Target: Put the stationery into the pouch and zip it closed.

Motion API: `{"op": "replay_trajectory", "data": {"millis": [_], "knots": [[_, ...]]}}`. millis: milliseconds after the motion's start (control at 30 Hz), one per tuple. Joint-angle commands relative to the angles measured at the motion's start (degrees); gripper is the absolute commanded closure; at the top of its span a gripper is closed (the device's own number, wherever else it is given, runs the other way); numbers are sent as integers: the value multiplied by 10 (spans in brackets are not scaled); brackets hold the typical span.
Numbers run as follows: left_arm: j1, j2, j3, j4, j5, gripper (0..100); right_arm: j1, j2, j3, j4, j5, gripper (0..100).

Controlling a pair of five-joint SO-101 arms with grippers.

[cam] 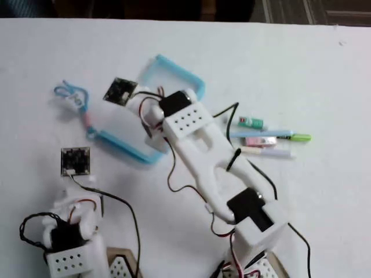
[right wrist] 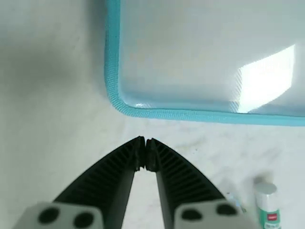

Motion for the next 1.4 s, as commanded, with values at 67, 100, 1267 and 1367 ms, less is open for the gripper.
{"op": "replay_trajectory", "data": {"millis": [67,100,1267,1367], "knots": [[-5,-4,-5,3,1,975,1,-88,-20,56,-4,981],[-5,-4,-5,3,1,975,1,-108,-19,71,-4,981],[-5,-4,-5,3,1,975,40,-448,383,66,-4,981],[-5,-4,-5,3,1,975,39,-465,404,56,-4,981]]}}
